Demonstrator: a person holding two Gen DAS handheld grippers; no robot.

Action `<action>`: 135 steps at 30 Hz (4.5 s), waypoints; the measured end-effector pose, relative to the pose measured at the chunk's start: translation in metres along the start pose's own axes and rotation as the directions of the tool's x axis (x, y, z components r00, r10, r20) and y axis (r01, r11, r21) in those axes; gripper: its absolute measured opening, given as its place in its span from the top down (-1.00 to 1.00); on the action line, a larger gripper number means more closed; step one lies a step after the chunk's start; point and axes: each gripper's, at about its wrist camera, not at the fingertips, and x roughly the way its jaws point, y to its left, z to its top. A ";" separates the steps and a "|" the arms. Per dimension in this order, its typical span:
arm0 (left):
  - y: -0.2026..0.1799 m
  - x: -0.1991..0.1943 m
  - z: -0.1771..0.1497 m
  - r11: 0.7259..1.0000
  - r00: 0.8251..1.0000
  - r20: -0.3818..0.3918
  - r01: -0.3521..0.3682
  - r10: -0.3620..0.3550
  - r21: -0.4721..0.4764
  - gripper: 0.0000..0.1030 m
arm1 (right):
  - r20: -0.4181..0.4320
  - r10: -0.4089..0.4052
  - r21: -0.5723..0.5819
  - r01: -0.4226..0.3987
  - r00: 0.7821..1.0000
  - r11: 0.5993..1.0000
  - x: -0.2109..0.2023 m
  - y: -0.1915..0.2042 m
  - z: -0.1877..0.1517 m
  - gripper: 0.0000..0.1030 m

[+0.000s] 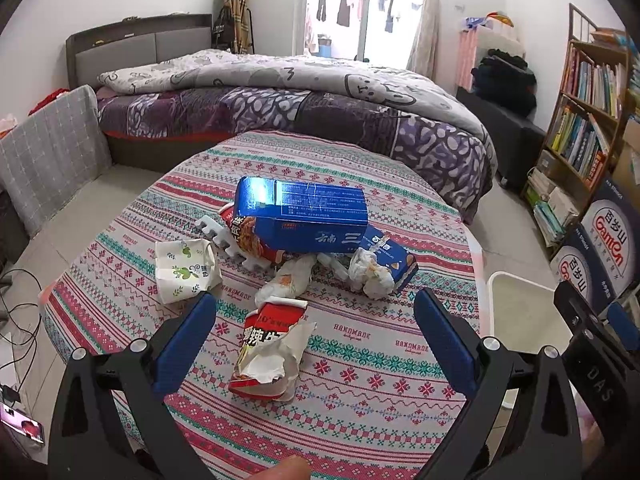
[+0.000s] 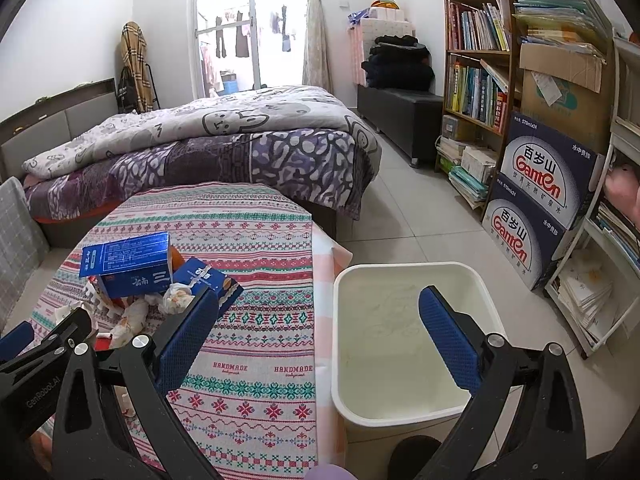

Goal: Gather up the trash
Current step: 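Grasp the red noodle cup with the left tool, then grasp the blue box with the right tool while the left tool holds the red cup, then carry the blue box to the white bin and open the right tool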

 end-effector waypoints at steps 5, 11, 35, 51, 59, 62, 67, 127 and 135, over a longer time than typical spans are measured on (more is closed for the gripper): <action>0.005 0.027 0.006 0.999 0.988 -0.153 -0.023 0.027 0.027 -0.87 | -0.060 0.022 0.031 -0.020 0.998 0.999 0.004 0.008 0.000 -0.87; 0.019 0.073 0.017 0.994 0.906 -0.424 0.054 -0.011 0.090 -0.87 | -0.177 0.075 0.123 -0.053 0.981 0.991 0.022 0.011 0.000 -0.87; 0.078 0.100 -0.006 0.970 0.716 -0.656 0.213 -0.237 -0.117 -0.11 | -0.339 0.162 0.189 -0.101 0.927 0.977 0.037 0.044 -0.006 -0.87; 0.155 0.005 0.071 0.949 0.899 -0.340 0.200 -0.276 -0.242 -0.11 | -0.342 0.228 0.105 -0.204 0.912 0.973 0.056 0.110 0.038 -0.87; 0.187 0.010 0.077 0.937 0.910 -0.335 0.132 -0.244 -0.324 -0.12 | -0.251 0.261 -0.699 -0.361 0.932 0.617 0.069 0.229 0.056 -0.87; 0.189 0.015 0.078 0.935 0.914 -0.335 0.112 -0.230 -0.337 -0.12 | -0.279 0.244 -0.799 -0.365 0.929 0.477 0.083 0.255 0.048 -0.87; 0.197 0.017 0.080 0.927 0.913 -0.334 0.106 -0.234 -0.359 -0.12 | -0.363 0.212 -0.859 -0.414 0.907 0.301 0.106 0.282 0.037 -0.87; 0.166 0.022 0.075 0.935 0.935 -0.264 0.146 -0.237 -0.324 -0.12 | -0.314 0.327 0.092 -0.314 0.891 0.945 0.067 0.100 0.065 0.14; 0.153 0.031 0.070 0.938 0.929 -0.281 0.148 -0.241 -0.315 -0.12 | -0.357 0.187 0.261 -0.095 0.915 0.961 0.082 0.013 0.053 0.12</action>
